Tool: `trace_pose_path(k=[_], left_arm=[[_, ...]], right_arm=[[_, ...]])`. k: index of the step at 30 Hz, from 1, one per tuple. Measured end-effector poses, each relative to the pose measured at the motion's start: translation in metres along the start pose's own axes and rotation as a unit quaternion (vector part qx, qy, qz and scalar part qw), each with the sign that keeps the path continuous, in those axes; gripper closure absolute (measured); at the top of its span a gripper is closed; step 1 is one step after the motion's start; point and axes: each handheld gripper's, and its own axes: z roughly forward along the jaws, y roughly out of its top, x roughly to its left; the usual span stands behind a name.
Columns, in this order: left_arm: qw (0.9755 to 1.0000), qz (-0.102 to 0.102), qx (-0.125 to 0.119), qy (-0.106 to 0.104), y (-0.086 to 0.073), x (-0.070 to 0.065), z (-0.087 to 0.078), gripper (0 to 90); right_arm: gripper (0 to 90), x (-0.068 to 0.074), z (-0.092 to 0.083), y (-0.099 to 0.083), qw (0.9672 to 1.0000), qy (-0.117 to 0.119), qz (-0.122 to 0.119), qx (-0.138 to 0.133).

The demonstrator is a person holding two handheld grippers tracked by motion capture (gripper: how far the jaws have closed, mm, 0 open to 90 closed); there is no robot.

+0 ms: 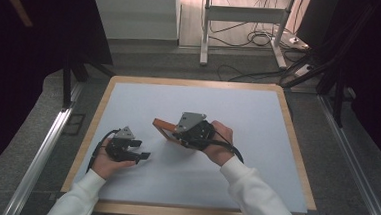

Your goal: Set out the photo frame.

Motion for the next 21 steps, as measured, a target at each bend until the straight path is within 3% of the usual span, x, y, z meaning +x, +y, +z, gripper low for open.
trace_pose_path(k=[13, 17, 21], left_arm=[[1.0000, 0.001, 0.000, 0.000, 0.001, -0.001, 0.001, 34.4], [1.0000, 0.001, 0.001, 0.000, 0.001, -0.001, 0.001, 34.5], [1.0000, 0.000, 0.003, -0.002, 0.001, -0.002, 0.002, 34.3]], right_arm=[[68.7, 0.016, -0.034, -0.006, 0.9982, 0.057, 0.012, -0.018], [68.4, 0.011, -0.035, -0.011, 0.9980, 0.056, 0.020, -0.018], [67.2, 0.005, -0.035, -0.016, 0.9993, 0.022, 0.027, -0.013]])
